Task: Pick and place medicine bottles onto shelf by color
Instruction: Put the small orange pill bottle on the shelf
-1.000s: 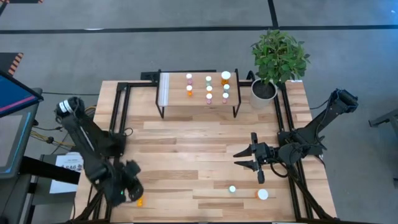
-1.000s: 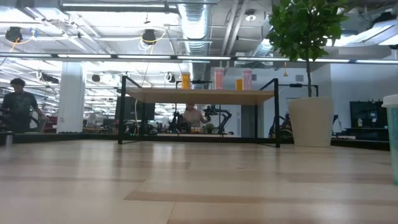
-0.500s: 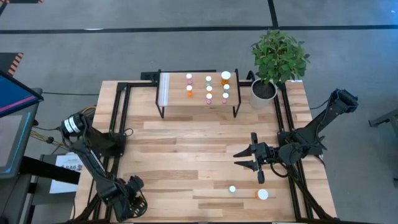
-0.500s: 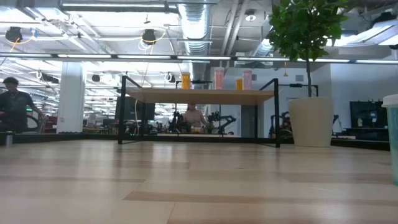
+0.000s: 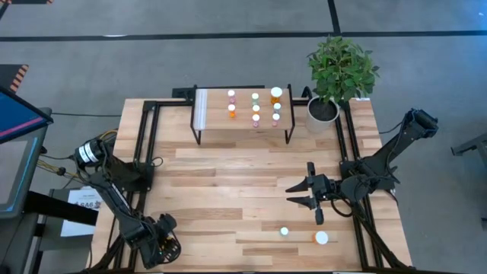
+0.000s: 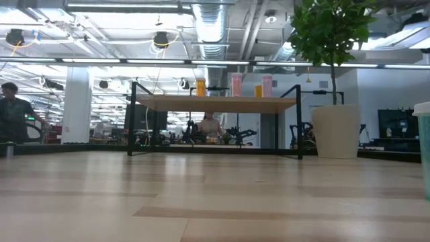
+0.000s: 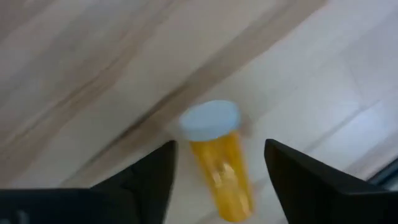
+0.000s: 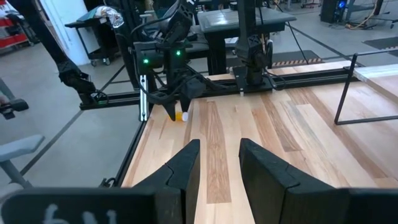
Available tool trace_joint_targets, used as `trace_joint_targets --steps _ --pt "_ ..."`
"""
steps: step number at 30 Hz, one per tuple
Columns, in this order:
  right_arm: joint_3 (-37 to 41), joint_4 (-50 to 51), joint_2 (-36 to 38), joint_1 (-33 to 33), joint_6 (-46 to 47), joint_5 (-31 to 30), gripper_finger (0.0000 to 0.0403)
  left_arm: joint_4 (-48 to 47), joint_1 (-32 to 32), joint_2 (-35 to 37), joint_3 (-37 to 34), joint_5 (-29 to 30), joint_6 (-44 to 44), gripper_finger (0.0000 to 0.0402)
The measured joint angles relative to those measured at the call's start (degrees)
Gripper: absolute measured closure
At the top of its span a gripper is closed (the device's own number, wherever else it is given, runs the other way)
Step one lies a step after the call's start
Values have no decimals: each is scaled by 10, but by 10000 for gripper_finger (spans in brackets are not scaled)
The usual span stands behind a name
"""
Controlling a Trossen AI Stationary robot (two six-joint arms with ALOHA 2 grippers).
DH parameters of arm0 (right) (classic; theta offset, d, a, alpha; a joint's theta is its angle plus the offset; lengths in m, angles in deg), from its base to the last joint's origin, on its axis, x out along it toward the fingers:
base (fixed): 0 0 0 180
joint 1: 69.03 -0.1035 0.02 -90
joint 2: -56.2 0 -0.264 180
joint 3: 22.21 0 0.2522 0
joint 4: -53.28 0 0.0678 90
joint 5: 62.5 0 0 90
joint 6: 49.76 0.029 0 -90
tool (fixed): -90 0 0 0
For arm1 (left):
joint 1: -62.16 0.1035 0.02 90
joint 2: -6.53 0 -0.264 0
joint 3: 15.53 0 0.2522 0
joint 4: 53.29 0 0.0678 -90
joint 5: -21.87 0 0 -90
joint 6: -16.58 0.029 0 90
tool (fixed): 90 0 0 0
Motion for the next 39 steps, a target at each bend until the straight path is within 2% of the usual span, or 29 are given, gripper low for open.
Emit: trace_joint_targets --steps 8,14,19,27,29,31,33,34,39 --pt "0 0 0 0 4 0 269 -5 7 9 -7 1 29 273" --pt "0 0 0 0 4 0 269 -2 23 47 1 86 94 343" --pt "0 0 0 0 4 0 269 0 45 121 22 260 187 345" --pt "0 0 0 0 4 0 269 22 99 232 36 624 513 308" --pt "0 0 0 0 4 0 269 39 132 243 36 682 589 305" --pt "0 0 0 -3 6 0 269 65 171 244 36 716 649 304" --pt "0 -4 0 -9 8 0 269 100 215 244 35 708 720 304" --pt "0 -7 1 -14 7 0 269 127 237 244 33 686 754 303" --pt "0 -31 1 -33 -23 0 269 339 343 234 6 467 939 303"
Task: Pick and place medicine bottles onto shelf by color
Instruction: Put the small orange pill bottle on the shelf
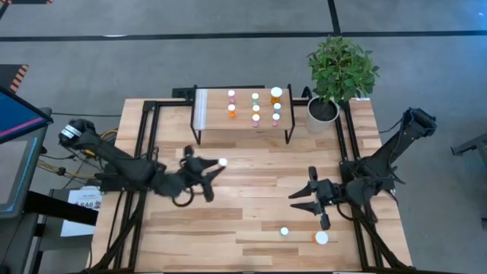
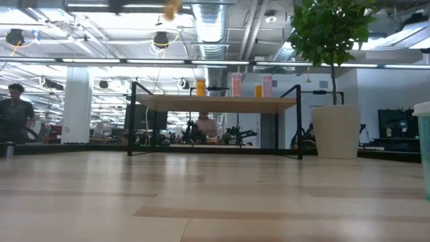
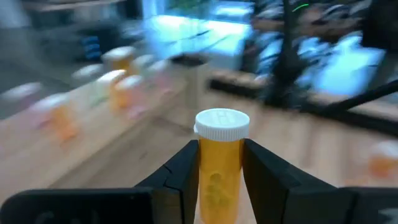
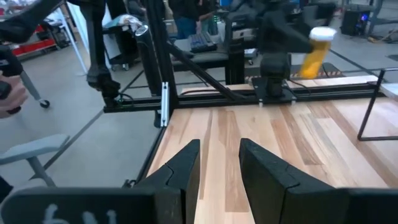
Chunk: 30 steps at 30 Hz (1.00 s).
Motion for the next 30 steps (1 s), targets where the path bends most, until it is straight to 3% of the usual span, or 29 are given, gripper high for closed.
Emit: trace_joint_targets --steps 2,9,15,18,30 --pt "0 -2 0 -4 -2 0 269 75 29 -5 -5 -52 57 303" --pt "0 -3 0 -6 -2 0 269 263 138 -12 -73 -107 132 303" --pt "0 -2 0 -6 -4 0 269 417 211 -44 -160 -119 166 303" --pt "0 -2 0 -1 -5 0 269 476 236 -71 -169 -117 193 303" --pt "0 0 0 9 -4 0 269 530 314 -160 -153 -164 185 303"
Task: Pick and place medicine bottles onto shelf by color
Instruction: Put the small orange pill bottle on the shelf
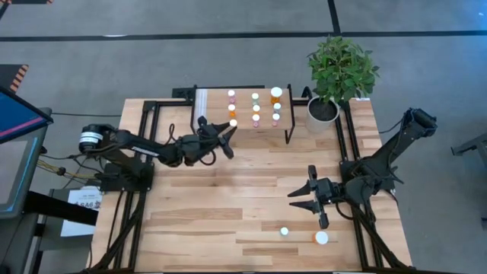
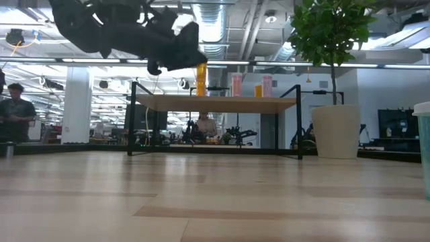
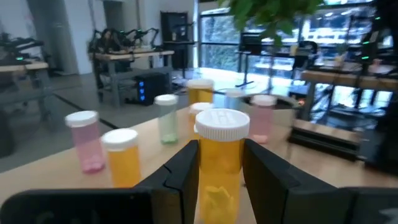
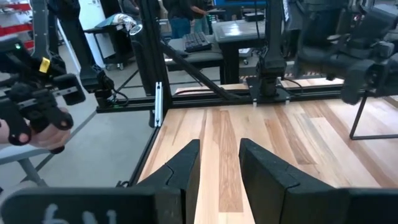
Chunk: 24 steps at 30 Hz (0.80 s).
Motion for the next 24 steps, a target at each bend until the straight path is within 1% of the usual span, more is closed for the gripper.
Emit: trace_joint_targets --steps 6,9,11,15,19,24 --pt "0 0 0 -1 0 0 269 -5 29 -6 1 -4 -5 303" --pt "0 0 0 -1 0 0 269 2 44 -8 3 -22 -18 303" --pt "0 0 0 -1 0 0 269 -12 51 -9 3 -32 -26 303" --pt "0 0 0 -1 0 0 269 -43 63 -9 3 -33 -35 303" --pt "0 0 0 -1 0 0 269 -43 72 -9 3 -33 -45 303" --pt "0 0 0 -1 0 0 269 -56 81 -9 3 -48 -55 303"
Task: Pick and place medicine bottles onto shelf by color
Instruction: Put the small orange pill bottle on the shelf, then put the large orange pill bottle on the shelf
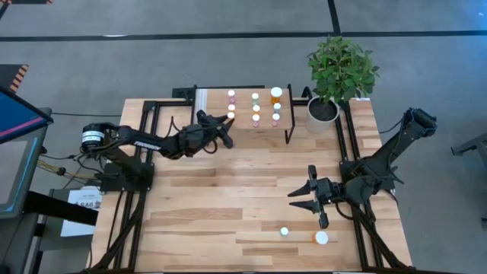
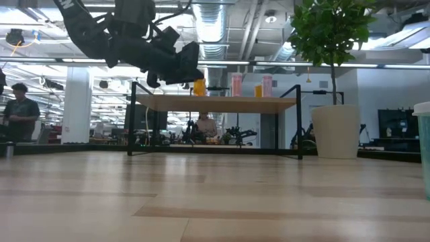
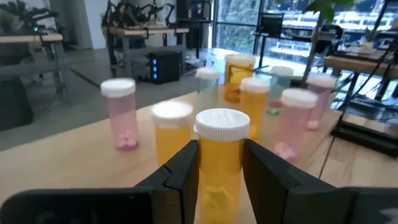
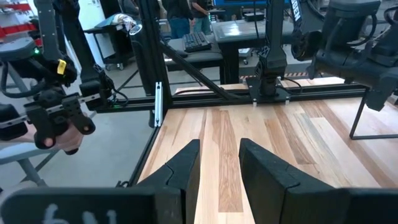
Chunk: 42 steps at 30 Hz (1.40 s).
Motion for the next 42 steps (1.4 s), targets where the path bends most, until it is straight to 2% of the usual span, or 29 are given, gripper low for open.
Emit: trace_joint_targets --steps 12,19,25,35,42 --pt "0 0 0 0 0 0 269 8 10 -21 0 -17 -28 301" --pt "0 0 0 0 0 0 269 39 11 -56 1 -23 -29 270" --pt "0 4 0 0 0 0 269 39 11 -52 1 -19 -20 250" --pt "0 10 0 0 6 0 269 41 11 -52 1 -18 -13 243" --pt "0 10 0 0 10 0 269 34 4 -41 0 -16 -3 215"
